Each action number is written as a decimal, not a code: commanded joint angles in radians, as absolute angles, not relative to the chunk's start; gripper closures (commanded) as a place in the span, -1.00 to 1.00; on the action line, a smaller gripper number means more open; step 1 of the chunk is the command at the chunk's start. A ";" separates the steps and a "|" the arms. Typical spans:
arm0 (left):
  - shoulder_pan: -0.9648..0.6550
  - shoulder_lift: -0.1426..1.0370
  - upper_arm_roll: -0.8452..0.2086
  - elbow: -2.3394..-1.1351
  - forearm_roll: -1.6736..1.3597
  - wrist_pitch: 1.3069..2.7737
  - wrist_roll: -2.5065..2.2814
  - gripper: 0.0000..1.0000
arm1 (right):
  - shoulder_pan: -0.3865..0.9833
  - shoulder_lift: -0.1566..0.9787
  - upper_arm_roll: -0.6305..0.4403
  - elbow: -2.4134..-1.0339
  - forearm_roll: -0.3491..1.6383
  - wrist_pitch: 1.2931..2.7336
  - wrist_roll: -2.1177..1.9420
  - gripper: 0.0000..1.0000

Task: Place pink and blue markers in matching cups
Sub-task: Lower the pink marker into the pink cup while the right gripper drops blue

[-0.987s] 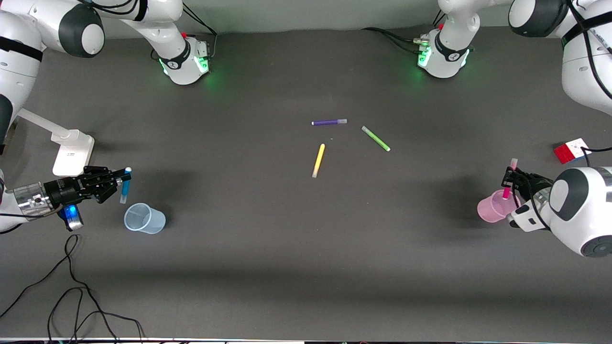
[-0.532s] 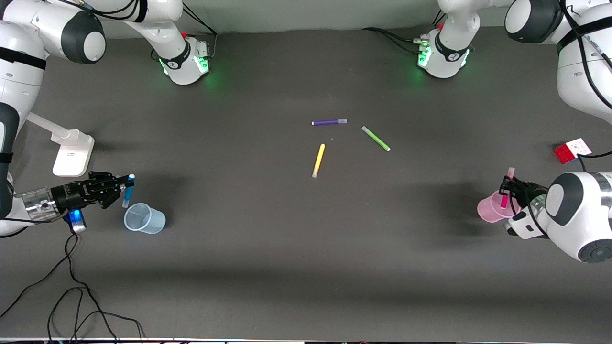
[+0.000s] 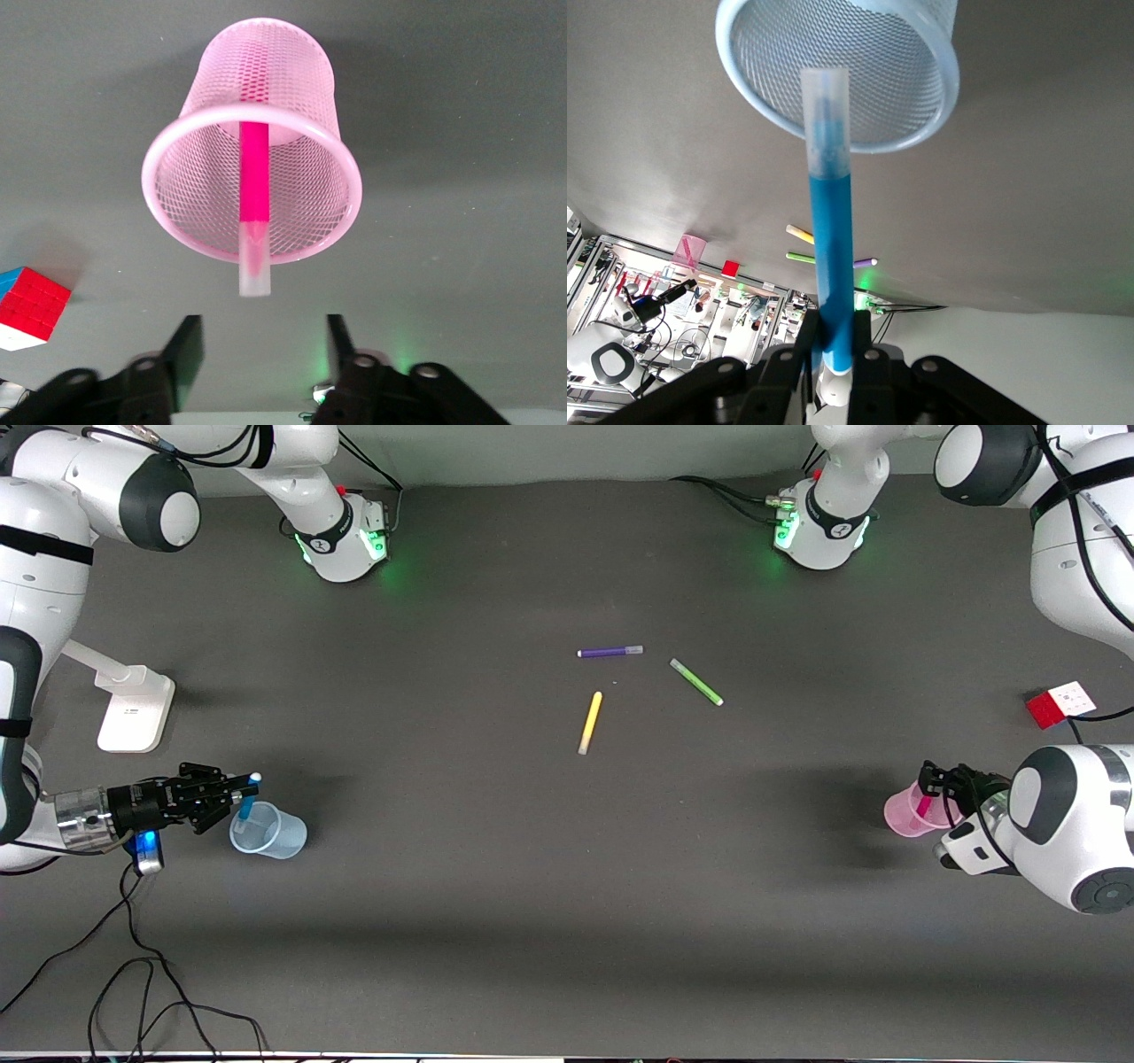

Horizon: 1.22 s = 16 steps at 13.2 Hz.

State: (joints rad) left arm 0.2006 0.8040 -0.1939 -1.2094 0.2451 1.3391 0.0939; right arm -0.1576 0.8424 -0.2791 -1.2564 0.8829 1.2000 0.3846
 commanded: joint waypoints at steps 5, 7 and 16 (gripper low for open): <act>0.189 0.770 -0.196 -1.077 0.253 1.249 -0.008 -1.00 | -0.158 0.887 -0.278 -1.238 0.919 1.244 0.367 1.00; 0.202 0.712 -0.212 -1.087 0.233 1.233 -0.006 -1.00 | -0.158 0.894 -0.276 -1.238 0.931 1.258 0.367 1.00; 0.236 0.255 -0.213 -1.501 0.092 1.459 0.080 -1.00 | -0.158 0.905 -0.276 -1.238 0.940 1.261 0.368 0.31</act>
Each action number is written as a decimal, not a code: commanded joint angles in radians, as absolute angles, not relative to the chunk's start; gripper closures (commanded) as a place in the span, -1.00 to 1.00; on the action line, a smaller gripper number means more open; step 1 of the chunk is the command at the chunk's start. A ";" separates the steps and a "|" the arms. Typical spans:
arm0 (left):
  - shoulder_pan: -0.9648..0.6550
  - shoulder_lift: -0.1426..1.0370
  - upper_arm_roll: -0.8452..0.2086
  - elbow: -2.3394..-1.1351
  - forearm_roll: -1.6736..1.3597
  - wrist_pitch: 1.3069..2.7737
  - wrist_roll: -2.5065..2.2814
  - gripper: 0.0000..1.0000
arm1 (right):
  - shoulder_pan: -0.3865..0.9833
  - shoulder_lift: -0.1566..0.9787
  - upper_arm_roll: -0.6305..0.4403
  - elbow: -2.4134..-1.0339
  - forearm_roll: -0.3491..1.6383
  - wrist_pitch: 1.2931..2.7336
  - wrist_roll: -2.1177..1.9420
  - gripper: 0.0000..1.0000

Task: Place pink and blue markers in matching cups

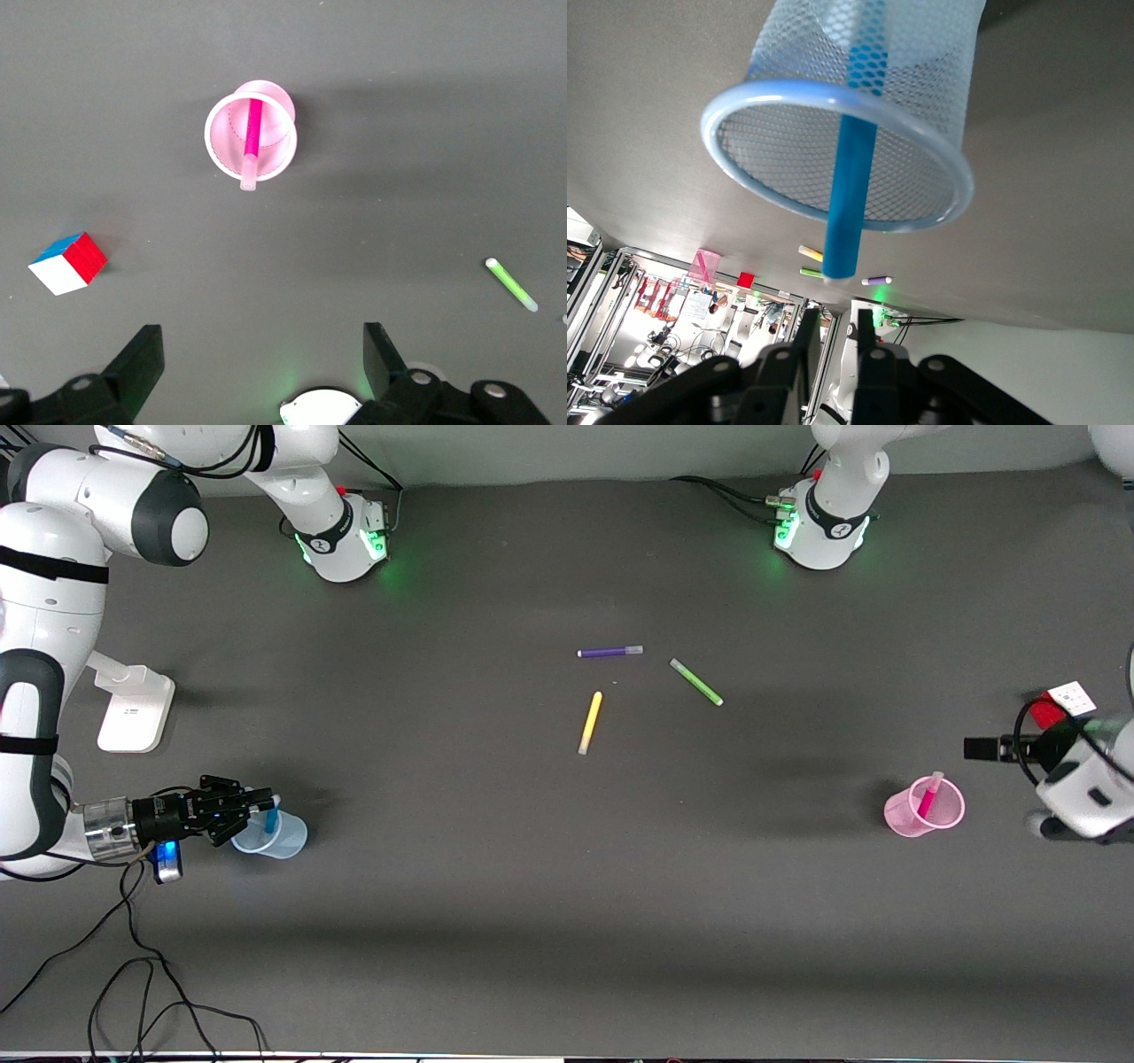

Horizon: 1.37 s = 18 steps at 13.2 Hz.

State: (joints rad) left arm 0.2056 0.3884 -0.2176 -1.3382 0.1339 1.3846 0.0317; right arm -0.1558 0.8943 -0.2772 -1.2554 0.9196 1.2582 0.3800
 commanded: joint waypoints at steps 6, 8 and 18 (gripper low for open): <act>0.119 0.085 -0.132 -1.612 0.034 1.540 0.084 -1.00 | -0.153 0.848 -0.282 -1.227 0.887 1.258 0.368 -0.99; 0.029 0.055 -0.052 -1.614 0.008 1.540 0.081 -1.00 | -0.153 0.813 -0.276 -1.226 0.812 1.249 0.364 -0.99; 0.005 0.028 -0.052 -1.612 -0.018 1.516 0.067 -1.00 | 0.039 0.274 -0.285 -1.452 0.244 1.463 0.121 -0.99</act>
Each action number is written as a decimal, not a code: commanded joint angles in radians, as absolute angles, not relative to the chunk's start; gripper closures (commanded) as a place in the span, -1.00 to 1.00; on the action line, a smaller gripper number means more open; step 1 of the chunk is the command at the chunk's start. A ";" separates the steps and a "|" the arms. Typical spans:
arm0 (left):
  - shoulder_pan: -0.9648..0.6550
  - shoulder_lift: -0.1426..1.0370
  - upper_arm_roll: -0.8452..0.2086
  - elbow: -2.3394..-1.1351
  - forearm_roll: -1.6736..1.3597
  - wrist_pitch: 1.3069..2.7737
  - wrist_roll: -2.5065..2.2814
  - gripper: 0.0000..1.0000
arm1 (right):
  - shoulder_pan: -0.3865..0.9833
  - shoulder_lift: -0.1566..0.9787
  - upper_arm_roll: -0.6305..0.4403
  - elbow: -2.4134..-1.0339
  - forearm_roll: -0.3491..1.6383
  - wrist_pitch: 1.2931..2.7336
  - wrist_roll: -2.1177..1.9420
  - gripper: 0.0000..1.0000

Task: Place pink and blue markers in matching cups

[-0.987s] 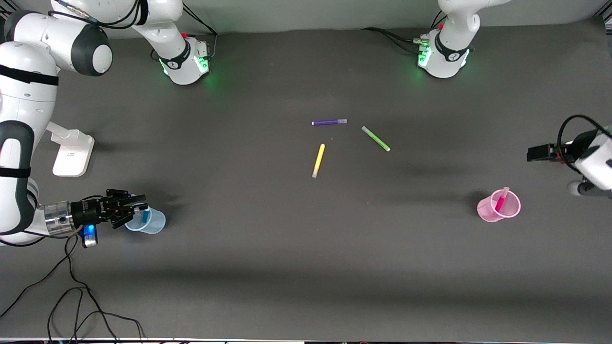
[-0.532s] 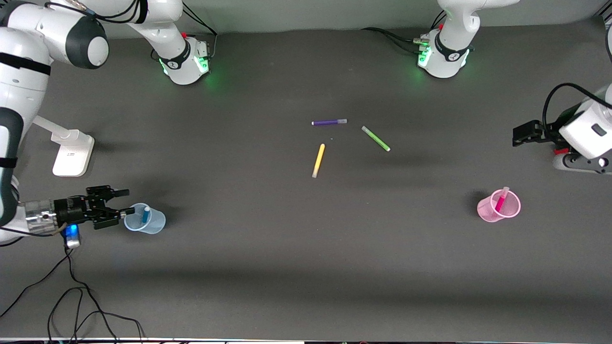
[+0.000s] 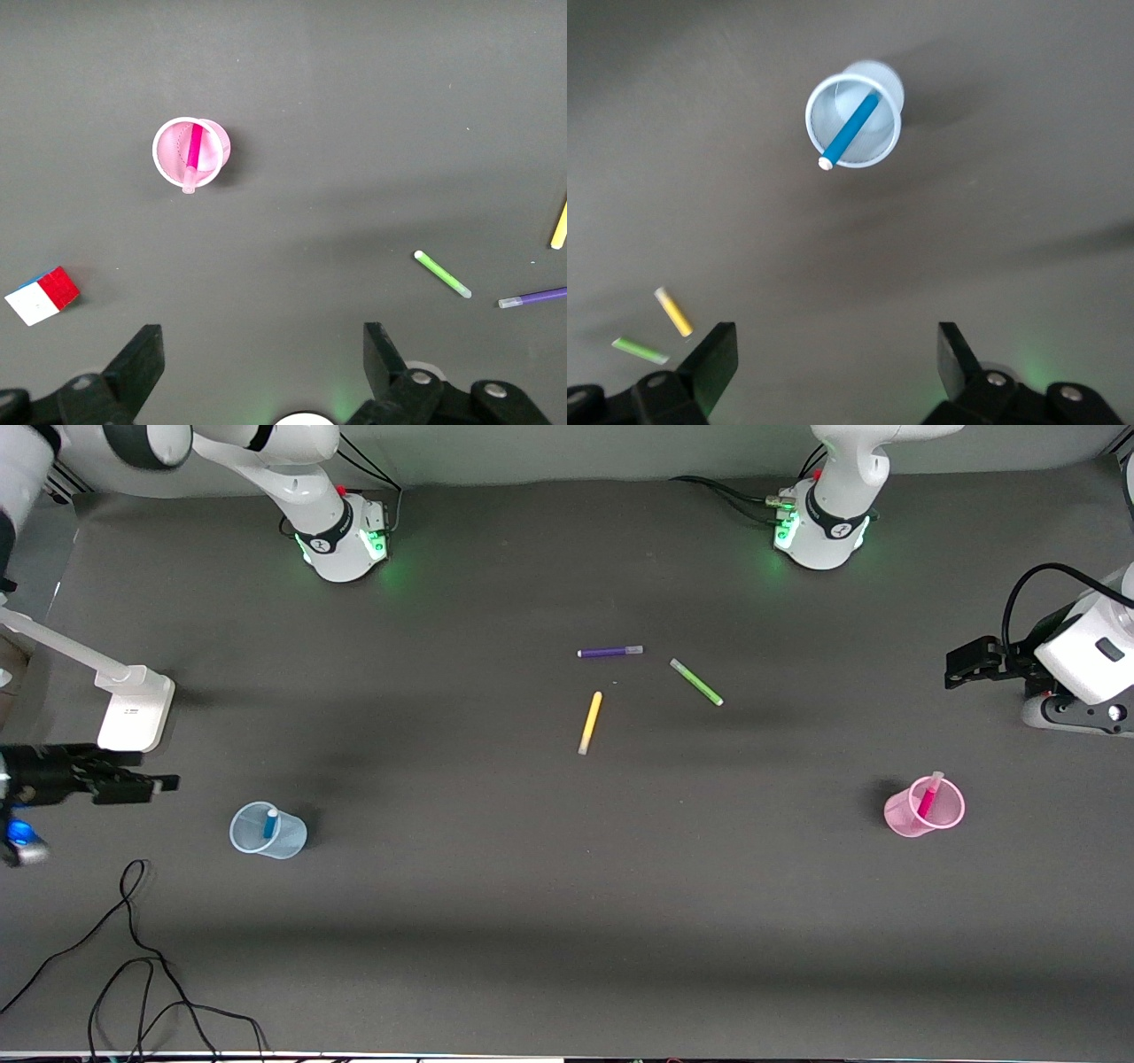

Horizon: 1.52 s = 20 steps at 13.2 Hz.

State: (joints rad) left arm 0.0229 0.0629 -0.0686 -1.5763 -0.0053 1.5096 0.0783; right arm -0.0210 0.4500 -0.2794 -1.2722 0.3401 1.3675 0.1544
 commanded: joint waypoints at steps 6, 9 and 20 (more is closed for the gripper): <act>0.008 0.023 -0.052 -1.612 -0.018 1.500 0.064 -1.00 | 0.231 0.043 -0.330 -1.589 0.062 1.498 0.140 -0.99; 0.006 0.020 -0.052 -1.614 -0.018 1.500 0.063 -1.00 | 0.267 -0.058 -0.325 -1.739 0.034 1.624 0.138 -0.99; 0.008 0.020 -0.052 -1.611 -0.003 1.491 0.068 -1.00 | -0.038 -0.085 -0.015 -1.705 0.098 1.612 0.017 -0.99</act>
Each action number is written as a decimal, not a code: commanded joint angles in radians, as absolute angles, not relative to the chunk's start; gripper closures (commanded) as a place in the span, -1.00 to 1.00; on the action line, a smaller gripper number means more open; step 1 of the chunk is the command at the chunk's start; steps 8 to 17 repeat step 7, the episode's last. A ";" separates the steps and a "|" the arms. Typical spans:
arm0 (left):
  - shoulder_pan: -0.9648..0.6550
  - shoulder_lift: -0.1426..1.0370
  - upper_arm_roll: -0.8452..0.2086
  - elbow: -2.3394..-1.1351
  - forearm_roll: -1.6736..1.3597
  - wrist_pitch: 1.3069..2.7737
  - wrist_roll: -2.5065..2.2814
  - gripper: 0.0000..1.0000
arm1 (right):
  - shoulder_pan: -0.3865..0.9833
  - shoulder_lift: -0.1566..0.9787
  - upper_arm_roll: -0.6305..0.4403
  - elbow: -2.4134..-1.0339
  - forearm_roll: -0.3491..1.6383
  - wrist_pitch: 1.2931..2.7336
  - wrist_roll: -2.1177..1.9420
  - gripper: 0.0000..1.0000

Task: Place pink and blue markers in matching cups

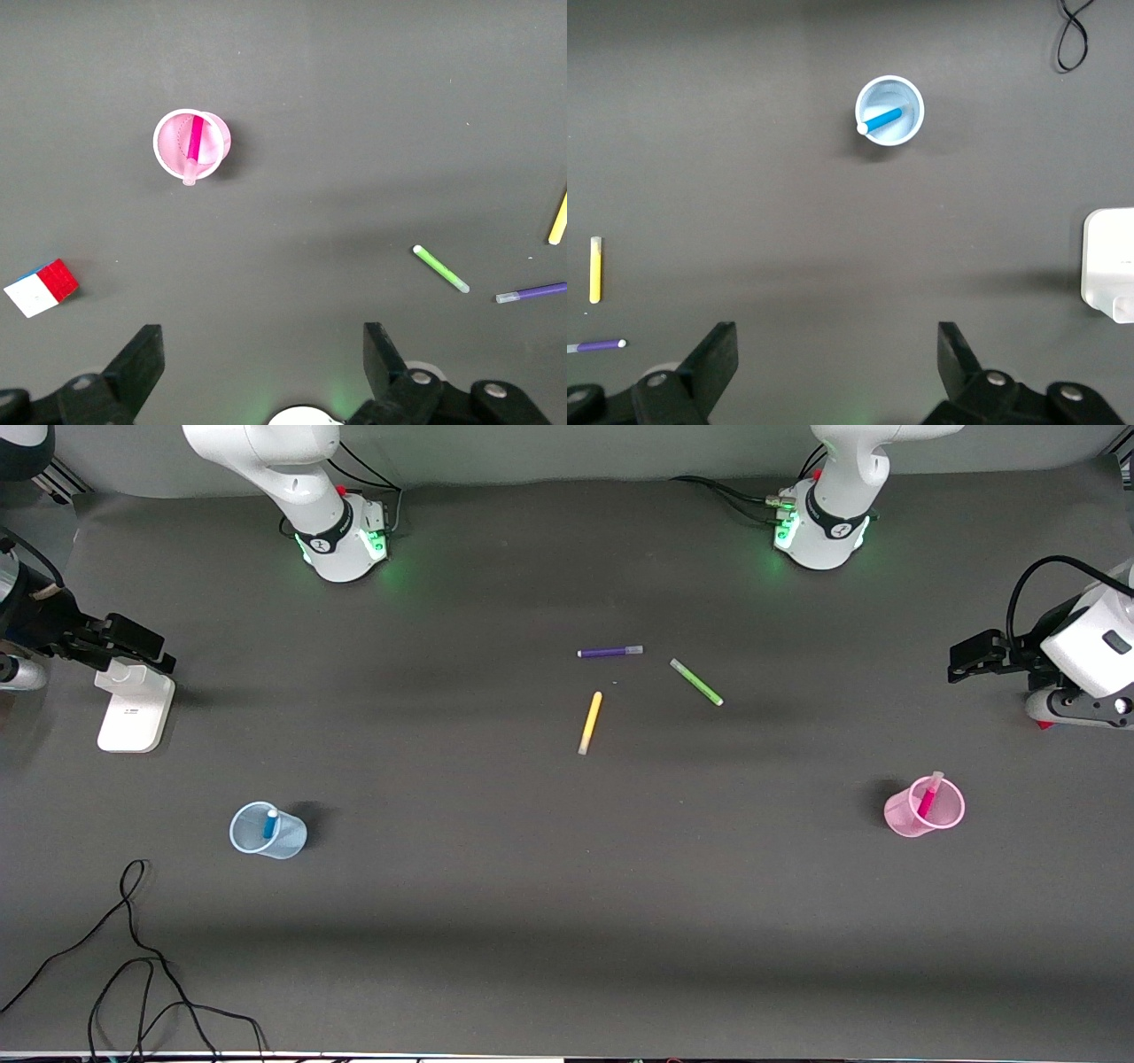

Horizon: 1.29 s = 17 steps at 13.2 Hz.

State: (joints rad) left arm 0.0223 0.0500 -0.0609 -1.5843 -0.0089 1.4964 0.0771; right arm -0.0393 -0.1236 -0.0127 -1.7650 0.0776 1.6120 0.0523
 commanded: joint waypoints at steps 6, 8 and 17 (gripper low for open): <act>0.005 0.021 -0.052 -1.608 0.002 1.491 0.069 -1.00 | 0.120 -0.028 -0.107 -1.648 0.089 1.611 0.023 -0.99; 0.005 0.021 -0.052 -1.608 0.002 1.493 0.069 -1.00 | 0.118 -0.026 -0.109 -1.647 0.089 1.611 0.028 -0.99; 0.005 0.021 -0.052 -1.608 0.002 1.493 0.069 -1.00 | 0.118 -0.026 -0.109 -1.647 0.089 1.611 0.028 -0.99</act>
